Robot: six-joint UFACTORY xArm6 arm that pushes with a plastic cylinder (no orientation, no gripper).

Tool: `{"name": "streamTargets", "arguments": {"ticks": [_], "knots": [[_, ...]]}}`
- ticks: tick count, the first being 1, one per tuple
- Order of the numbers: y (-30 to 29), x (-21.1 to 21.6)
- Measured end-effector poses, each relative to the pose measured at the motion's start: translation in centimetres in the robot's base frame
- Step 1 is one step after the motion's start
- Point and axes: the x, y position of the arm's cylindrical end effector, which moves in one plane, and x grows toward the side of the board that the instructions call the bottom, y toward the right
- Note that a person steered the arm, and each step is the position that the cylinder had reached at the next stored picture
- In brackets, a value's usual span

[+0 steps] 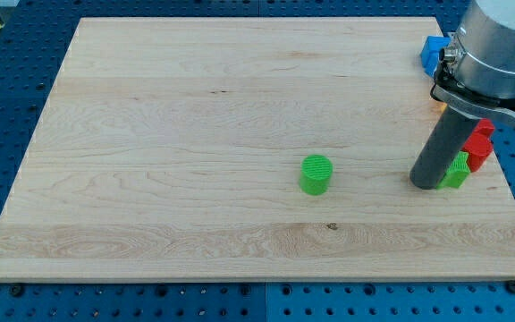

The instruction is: Put the green star to the bottom of the red circle

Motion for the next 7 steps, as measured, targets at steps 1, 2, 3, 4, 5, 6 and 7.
{"name": "streamTargets", "arguments": {"ticks": [1, 2, 3, 4, 5, 6, 7], "knots": [[-2.4, 0.0], [-3.5, -3.5], [-3.5, -5.1], [-2.6, -4.4], [-2.0, -2.8], [-1.8, -2.6], [-0.6, -2.0]]}}
